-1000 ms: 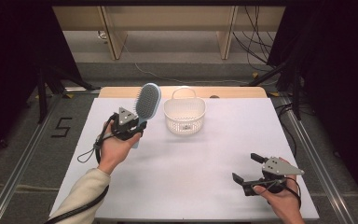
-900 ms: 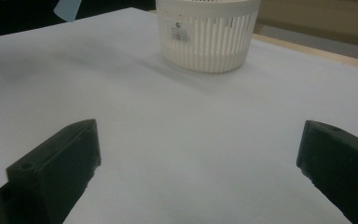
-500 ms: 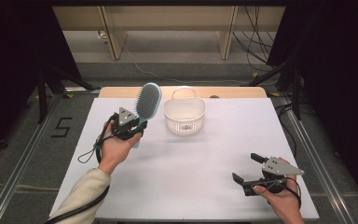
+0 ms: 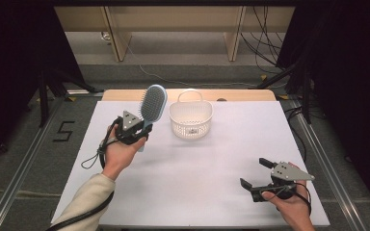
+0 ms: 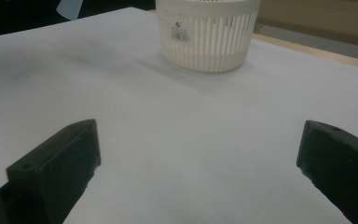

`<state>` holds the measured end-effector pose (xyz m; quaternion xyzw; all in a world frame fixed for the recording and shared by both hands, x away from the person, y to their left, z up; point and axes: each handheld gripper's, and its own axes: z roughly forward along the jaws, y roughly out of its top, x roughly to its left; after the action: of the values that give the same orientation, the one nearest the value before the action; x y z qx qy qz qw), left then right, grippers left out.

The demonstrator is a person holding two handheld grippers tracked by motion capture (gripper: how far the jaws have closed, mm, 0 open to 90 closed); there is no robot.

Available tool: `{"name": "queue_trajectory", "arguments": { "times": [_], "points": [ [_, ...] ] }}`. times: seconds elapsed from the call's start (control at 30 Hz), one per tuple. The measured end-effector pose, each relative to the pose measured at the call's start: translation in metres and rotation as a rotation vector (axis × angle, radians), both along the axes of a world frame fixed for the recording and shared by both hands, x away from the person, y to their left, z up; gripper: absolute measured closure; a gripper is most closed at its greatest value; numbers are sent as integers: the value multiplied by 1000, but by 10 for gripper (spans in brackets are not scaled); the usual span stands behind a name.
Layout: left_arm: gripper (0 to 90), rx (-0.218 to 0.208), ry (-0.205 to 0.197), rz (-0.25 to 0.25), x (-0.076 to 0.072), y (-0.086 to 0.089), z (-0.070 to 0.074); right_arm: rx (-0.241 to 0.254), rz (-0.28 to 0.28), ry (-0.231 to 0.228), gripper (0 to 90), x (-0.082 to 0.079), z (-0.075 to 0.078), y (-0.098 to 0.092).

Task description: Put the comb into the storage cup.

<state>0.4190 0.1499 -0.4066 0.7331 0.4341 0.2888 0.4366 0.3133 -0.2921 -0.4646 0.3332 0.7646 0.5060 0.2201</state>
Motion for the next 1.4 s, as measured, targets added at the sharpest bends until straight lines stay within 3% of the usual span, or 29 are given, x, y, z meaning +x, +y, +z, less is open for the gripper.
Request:
{"name": "queue_trajectory", "arguments": {
  "times": [1.4],
  "points": [
    [699,-37,-49,-41,2,-6,4,3,-1,0,2,0,0,0]
  ]
}}
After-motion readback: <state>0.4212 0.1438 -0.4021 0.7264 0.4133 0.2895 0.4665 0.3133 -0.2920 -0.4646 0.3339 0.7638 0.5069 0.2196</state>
